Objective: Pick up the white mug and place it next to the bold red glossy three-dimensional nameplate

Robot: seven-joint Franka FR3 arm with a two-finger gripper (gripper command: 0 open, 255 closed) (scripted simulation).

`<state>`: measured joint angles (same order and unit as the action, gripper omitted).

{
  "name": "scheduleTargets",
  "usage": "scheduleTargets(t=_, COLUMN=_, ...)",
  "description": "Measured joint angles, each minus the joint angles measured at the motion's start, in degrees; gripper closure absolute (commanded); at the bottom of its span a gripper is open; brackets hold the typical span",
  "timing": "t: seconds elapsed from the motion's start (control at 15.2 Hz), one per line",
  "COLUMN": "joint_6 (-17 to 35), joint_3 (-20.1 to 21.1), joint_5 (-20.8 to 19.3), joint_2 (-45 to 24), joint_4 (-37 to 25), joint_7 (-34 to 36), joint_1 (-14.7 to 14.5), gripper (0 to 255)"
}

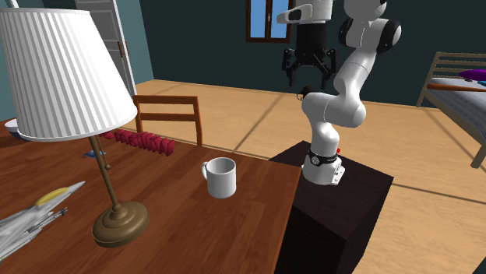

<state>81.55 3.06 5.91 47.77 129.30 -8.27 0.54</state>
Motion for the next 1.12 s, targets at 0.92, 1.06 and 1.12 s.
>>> scheduleTargets(t=0.92, joint_6=25.44, joint_3=-4.32, joint_5=-4.33, joint_2=-9.59, joint_4=13.15, joint_7=-8.05, joint_1=1.75, gripper=0)
scheduleTargets(t=1.06, joint_6=29.91, joint_3=-4.88, joint_5=-4.73, joint_2=-12.7, joint_4=14.0, joint_7=-9.05, joint_1=1.93, gripper=0)
scheduleTargets(t=1.12, joint_6=32.04, joint_3=-5.27, joint_5=-4.97, joint_2=-14.11, joint_4=14.44, joint_7=-9.67, joint_1=2.09, gripper=0)
